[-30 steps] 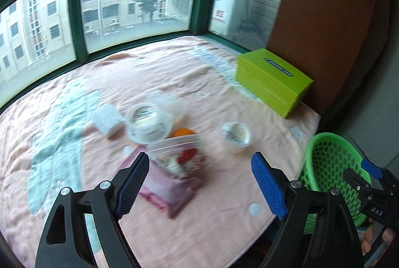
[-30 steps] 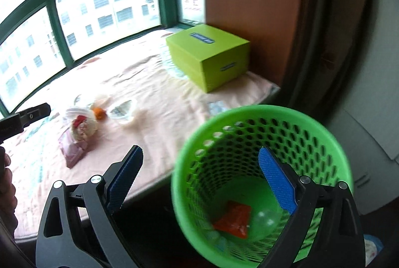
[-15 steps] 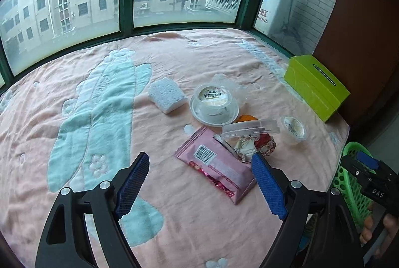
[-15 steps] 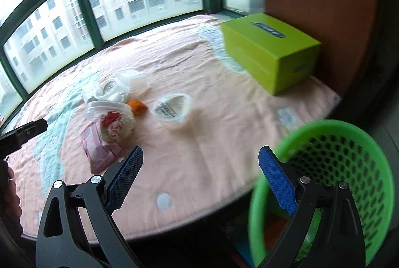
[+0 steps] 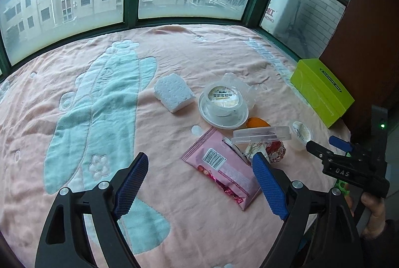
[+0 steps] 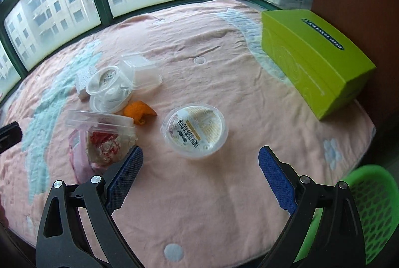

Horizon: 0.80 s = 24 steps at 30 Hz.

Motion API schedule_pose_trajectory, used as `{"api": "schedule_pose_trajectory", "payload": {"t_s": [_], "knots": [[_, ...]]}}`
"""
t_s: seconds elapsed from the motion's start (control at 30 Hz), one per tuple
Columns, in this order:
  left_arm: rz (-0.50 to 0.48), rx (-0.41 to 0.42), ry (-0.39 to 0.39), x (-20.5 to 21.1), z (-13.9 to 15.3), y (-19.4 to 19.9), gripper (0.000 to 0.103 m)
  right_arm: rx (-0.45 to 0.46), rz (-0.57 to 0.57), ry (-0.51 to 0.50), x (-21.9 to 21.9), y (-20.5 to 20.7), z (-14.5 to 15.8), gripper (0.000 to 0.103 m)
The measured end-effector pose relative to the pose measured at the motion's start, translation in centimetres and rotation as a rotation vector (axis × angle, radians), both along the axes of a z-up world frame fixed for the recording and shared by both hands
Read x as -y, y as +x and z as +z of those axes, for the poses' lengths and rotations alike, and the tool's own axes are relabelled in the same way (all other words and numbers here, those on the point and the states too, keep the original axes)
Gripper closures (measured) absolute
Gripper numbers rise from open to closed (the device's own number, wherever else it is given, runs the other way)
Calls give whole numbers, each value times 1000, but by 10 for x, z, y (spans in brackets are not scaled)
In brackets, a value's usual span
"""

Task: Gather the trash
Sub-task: 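Grasp the clear round lid with the right gripper while the left grasps the strawberry tub, then carry the lid and strawberry tub to the green basket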

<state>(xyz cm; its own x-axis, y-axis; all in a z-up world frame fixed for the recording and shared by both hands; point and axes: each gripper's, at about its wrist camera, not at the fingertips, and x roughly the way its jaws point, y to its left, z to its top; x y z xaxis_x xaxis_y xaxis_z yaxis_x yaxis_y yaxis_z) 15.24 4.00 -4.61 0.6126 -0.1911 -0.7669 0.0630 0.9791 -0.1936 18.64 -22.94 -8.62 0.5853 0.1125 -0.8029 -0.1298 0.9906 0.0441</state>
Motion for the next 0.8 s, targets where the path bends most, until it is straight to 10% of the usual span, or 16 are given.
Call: {"api": "schedule_pose_trajectory", "payload": {"t_s": [0.8], "knots": [[-143, -186, -48, 80, -22, 79, 11, -52, 32, -15, 1, 21, -19, 38]]}}
